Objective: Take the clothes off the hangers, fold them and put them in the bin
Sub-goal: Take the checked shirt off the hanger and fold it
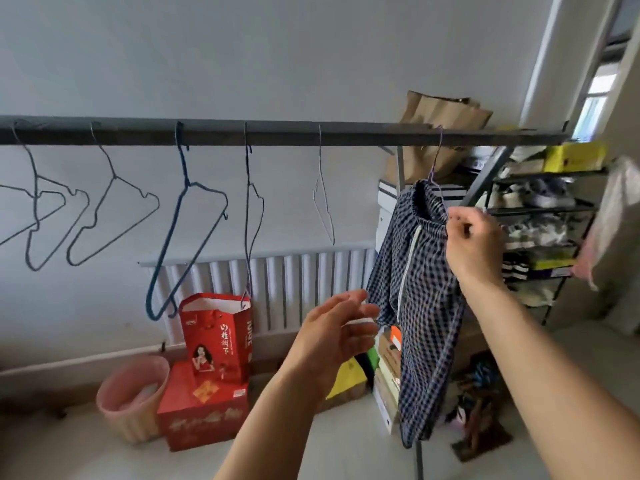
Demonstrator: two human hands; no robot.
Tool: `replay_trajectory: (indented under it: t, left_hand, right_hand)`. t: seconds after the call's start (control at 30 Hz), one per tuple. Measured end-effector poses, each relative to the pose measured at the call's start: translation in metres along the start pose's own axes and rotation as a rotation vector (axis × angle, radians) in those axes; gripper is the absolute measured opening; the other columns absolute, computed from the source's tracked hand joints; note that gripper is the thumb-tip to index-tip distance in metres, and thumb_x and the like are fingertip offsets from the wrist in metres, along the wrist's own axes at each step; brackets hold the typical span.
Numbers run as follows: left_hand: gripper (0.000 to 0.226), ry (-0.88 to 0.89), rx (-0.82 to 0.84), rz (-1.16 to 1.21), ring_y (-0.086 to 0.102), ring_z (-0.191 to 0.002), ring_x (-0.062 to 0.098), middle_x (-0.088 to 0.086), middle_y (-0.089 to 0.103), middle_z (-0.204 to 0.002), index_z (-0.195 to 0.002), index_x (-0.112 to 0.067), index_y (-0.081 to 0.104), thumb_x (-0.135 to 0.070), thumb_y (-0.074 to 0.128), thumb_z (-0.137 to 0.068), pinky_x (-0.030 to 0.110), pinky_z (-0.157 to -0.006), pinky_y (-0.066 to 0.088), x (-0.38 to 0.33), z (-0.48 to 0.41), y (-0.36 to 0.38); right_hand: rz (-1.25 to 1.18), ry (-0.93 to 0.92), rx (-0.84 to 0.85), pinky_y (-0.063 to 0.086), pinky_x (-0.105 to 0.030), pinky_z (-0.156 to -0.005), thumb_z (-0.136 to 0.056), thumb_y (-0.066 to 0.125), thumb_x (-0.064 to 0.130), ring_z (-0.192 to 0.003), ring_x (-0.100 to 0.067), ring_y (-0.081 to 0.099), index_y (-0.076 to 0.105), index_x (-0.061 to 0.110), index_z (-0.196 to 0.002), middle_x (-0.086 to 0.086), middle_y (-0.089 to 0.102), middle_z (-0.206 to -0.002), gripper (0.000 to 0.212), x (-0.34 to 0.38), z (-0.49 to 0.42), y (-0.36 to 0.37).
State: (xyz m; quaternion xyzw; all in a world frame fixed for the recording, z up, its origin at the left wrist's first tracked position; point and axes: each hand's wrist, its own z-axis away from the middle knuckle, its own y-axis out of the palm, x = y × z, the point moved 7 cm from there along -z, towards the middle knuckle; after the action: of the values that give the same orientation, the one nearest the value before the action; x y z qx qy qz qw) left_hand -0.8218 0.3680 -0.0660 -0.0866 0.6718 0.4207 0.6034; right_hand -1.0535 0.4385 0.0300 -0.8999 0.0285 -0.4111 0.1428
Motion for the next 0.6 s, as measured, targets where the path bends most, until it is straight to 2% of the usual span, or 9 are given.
replay_trajectory:
  t: [0.07, 0.13, 0.2, 0.27, 0.33, 0.47, 0.6]
  left_hand:
    - [0.019, 0.018, -0.001, -0.038, 0.063, -0.072, 0.017, 0.007, 0.071, -0.090, -0.113, -0.010, 0.064, -0.016, 0.052, -0.100, 0.030, -0.070, 0.052, -0.007, -0.003, 0.006]
    - [0.020, 0.031, -0.017, -0.066, 0.063, -0.074, 0.017, 0.006, 0.072, -0.091, -0.115, -0.010, 0.064, -0.016, 0.051, -0.100, 0.032, -0.073, 0.052, -0.010, -0.005, 0.006]
    - [0.022, 0.033, -0.022, -0.062, 0.063, -0.074, 0.017, 0.007, 0.070, -0.091, -0.117, -0.010, 0.063, -0.016, 0.050, -0.101, 0.031, -0.073, 0.051, -0.012, -0.005, 0.004]
    - [0.022, 0.031, -0.028, -0.036, 0.064, -0.072, 0.016, 0.007, 0.070, -0.090, -0.118, -0.009, 0.062, -0.016, 0.049, -0.101, 0.030, -0.072, 0.051, -0.011, -0.004, -0.002]
    - [0.023, 0.028, -0.044, -0.007, 0.064, -0.073, 0.017, 0.008, 0.071, -0.090, -0.117, -0.008, 0.062, -0.017, 0.050, -0.100, 0.030, -0.071, 0.052, -0.010, -0.005, -0.011]
    - [0.026, 0.012, -0.083, 0.012, 0.065, -0.076, 0.018, 0.010, 0.071, -0.094, -0.120, -0.008, 0.062, -0.019, 0.051, -0.099, 0.033, -0.073, 0.052, -0.007, -0.007, -0.028]
    - [0.024, 0.033, -0.095, 0.026, 0.062, -0.070, 0.017, 0.012, 0.069, -0.092, -0.117, -0.007, 0.062, -0.018, 0.051, -0.099, 0.034, -0.074, 0.048, -0.007, -0.006, -0.035]
  right_hand:
    - [0.240, 0.070, 0.066, 0.043, -0.050, -0.099, -0.094, 0.050, 0.028, -0.121, -0.037, 0.046, 0.058, 0.023, -0.124, -0.013, 0.049, -0.133, 0.032, -0.012, -0.031, 0.018]
    - [0.355, 0.200, 0.270, 0.039, -0.052, -0.103, -0.096, 0.051, 0.033, -0.129, -0.040, 0.038, 0.040, 0.021, -0.140, -0.014, 0.034, -0.145, 0.047, -0.030, -0.047, 0.043]
    - [0.354, 0.273, 0.418, 0.044, -0.049, -0.098, -0.097, 0.050, 0.034, -0.124, -0.040, 0.045, 0.032, 0.016, -0.144, -0.016, 0.035, -0.147, 0.053, -0.045, -0.051, 0.063]
    - [0.341, 0.255, 0.453, 0.046, -0.042, -0.083, -0.100, 0.044, 0.031, -0.105, -0.036, 0.055, 0.040, 0.009, -0.137, -0.017, 0.051, -0.128, 0.043, -0.051, -0.052, 0.074]
    - [0.299, 0.211, 0.412, 0.040, -0.038, -0.075, -0.102, 0.037, 0.031, -0.091, -0.033, 0.053, 0.050, 0.002, -0.123, -0.018, 0.056, -0.108, 0.038, -0.051, -0.052, 0.077]
    - [0.206, 0.130, 0.252, 0.034, -0.037, -0.070, -0.105, 0.028, 0.034, -0.092, -0.037, 0.054, 0.054, -0.001, -0.101, -0.024, 0.056, -0.105, 0.043, -0.030, -0.059, 0.067]
    - [0.117, 0.081, 0.193, 0.033, -0.037, -0.066, -0.104, 0.030, 0.033, -0.077, -0.032, 0.048, 0.045, 0.006, -0.081, -0.014, 0.048, -0.077, 0.039, -0.003, -0.069, 0.056]
